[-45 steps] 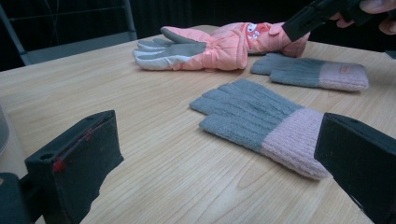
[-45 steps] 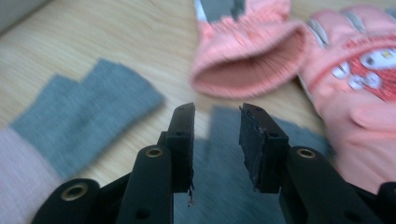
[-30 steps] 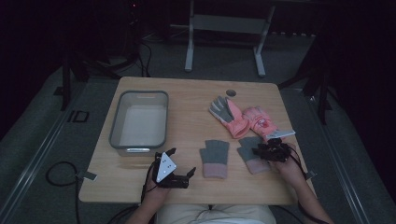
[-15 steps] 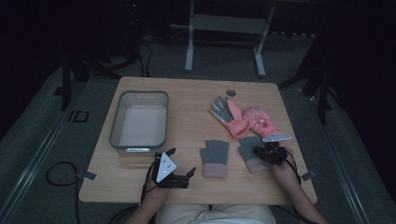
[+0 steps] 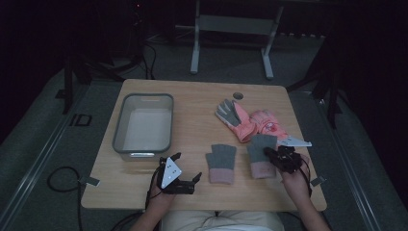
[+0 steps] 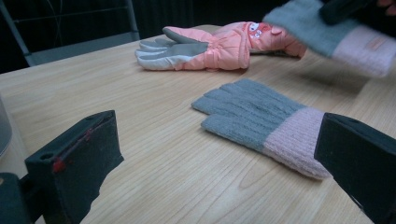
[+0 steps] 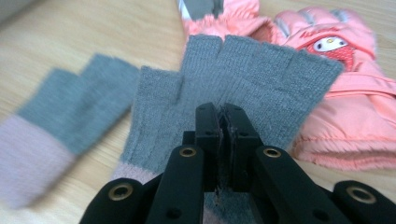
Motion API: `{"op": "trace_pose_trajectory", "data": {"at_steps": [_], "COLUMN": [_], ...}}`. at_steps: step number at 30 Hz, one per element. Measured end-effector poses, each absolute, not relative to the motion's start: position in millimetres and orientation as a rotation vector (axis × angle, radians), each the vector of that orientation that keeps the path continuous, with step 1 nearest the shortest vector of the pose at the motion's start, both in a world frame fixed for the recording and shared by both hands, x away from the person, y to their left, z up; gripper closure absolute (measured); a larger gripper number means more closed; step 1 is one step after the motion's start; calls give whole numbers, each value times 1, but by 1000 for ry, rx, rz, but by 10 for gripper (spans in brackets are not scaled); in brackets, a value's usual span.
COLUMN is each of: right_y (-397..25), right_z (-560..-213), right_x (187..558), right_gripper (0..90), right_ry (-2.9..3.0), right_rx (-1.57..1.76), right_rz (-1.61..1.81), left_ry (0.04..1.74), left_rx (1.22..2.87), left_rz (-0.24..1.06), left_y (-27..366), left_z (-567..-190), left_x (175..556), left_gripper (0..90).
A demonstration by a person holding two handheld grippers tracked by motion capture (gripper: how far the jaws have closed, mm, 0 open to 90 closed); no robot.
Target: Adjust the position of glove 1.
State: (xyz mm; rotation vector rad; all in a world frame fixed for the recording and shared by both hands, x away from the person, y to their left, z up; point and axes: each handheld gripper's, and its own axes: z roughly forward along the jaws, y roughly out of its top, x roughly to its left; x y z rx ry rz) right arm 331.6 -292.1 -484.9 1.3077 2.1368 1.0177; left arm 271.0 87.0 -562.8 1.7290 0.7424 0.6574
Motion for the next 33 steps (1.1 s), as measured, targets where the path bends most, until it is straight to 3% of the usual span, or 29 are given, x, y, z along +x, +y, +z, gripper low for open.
{"op": "trace_pose_trajectory", "data": {"at_steps": [6,20,26,33], "right_y": [-284,-276,-276,-279], "right_z": [-478,-526,-543,-537], "right_x": [316,323,332,333], "right_gripper": [856,849,789,746], "right_ry": [2078,2109,2153,2152], "right_rx": [1382,1503,1497,1446], "right_rz": [1018,921,859,882], "left_ry": [742,738,737,736], "left_rx": [1729,1731,1731,1731], "left_rz": [662,661,660,661], "left_y": [87,87,87,86], "left_z": [-563,-563,-563,-563], "left_x": [271,271,270,270], "left_gripper": [0,0,0,0]}}
